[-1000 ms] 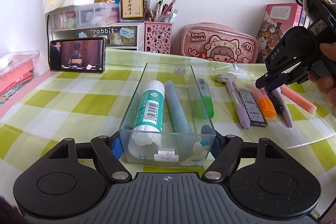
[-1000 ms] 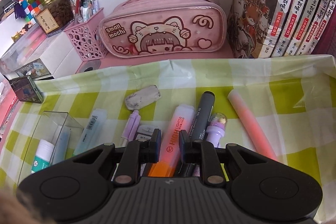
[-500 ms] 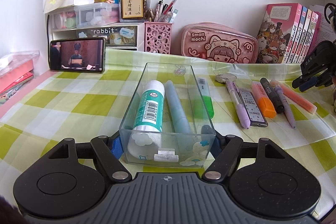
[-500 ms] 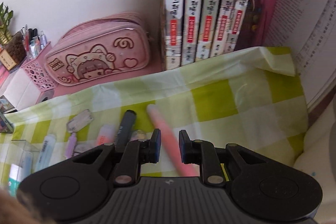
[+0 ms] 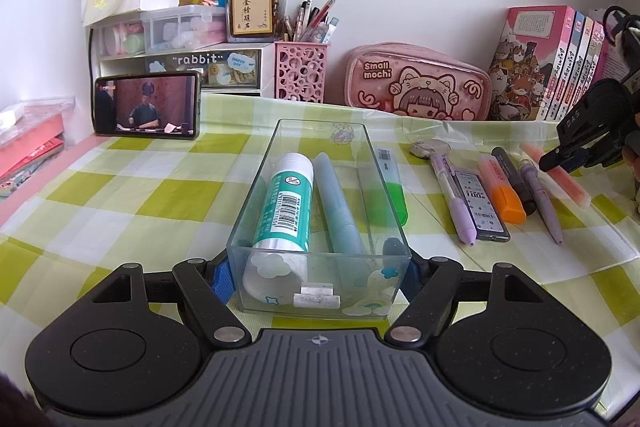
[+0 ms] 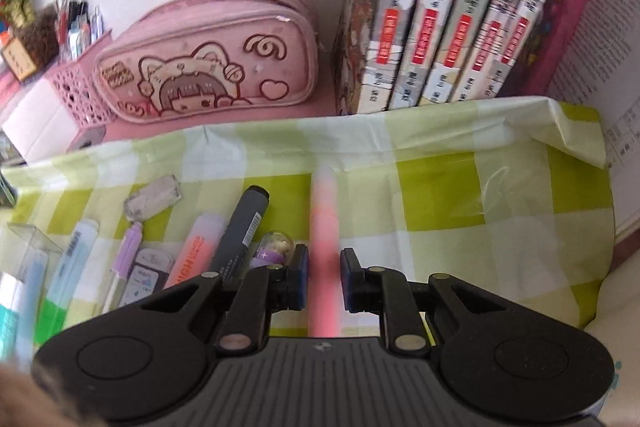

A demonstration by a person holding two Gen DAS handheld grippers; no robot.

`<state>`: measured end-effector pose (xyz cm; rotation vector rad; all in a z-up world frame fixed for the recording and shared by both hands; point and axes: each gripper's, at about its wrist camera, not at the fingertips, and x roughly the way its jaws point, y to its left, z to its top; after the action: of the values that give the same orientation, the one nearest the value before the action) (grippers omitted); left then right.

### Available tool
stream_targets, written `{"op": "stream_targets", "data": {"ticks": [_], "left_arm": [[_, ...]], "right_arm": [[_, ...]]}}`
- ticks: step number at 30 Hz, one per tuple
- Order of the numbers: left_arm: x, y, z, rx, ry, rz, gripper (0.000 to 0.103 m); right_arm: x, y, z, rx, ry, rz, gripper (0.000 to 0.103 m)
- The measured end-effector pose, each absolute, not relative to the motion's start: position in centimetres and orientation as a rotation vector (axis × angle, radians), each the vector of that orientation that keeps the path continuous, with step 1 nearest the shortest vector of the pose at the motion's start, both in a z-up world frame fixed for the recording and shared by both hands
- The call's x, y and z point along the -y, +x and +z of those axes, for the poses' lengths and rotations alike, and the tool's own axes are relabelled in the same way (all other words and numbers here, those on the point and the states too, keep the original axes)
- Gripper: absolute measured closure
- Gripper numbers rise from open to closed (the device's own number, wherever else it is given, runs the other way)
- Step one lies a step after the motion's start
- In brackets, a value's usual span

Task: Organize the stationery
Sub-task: 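Grasp the pink stick with the right gripper and lift it, then lower the pink stick into the clear box and open the right gripper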

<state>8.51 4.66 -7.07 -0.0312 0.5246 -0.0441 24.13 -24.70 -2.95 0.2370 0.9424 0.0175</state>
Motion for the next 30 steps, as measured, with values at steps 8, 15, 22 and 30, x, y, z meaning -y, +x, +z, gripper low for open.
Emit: {"op": "stream_targets", "data": {"ticks": [8,15,22,30], "left_arm": [[-4.7,8.5,-7.1,-0.525,-0.03,-0.043,0.029],[-4.7,8.4,-7.1,-0.524,-0.027,-0.041,0.029],[-4.7,8.4,-7.1,-0.524,-0.028,-0.043,0.029],[-4.8,8.4,-7.1,-0.524,-0.029,-0.046,0.029]], "right_arm": [[26.3,21.6,0.1,-0.862,0.493,0.086,0.087],[18.1,21.2,0.7,-0.913,0.504,0.293,0.087],[10.9,21.2,0.8,-0.975,0.502,0.445,0.087],[7.0,21.2,0.4,-1.025,0.474,0.468,0.087]]}}
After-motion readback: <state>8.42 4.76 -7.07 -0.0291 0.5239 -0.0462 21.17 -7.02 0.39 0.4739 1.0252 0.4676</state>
